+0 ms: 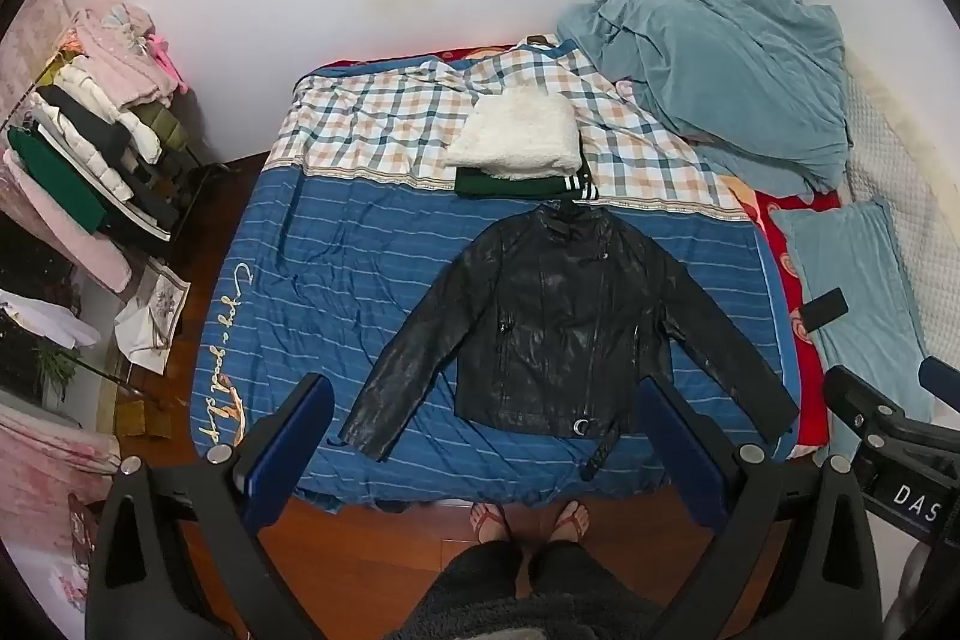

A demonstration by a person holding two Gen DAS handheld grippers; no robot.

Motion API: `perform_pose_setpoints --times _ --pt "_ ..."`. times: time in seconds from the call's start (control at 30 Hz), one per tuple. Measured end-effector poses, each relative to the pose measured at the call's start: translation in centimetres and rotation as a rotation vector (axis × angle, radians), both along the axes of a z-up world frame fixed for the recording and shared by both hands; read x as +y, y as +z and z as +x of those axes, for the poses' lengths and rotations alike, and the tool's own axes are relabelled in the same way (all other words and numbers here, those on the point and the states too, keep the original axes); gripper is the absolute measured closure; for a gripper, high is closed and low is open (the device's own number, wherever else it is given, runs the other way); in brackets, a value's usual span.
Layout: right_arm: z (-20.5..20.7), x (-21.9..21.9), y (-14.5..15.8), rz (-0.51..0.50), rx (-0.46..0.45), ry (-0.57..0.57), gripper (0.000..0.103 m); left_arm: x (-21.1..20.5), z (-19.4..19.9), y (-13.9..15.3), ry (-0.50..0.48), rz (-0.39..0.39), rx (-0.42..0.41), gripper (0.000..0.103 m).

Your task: Fold large clothes

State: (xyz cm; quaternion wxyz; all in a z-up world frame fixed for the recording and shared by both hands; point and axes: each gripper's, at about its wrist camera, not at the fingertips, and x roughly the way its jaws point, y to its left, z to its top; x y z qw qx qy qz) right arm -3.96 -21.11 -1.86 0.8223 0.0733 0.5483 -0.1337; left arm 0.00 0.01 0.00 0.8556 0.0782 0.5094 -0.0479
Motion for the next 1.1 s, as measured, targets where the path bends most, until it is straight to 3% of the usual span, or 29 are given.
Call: perform_pose_setpoints --times 1.1 --pt "-0.1 -0.1 0.2 -0.01 -0.011 -0.003 0.0 -0.6 0.8 1.0 -0.002 -0.001 -0.031 0.0"
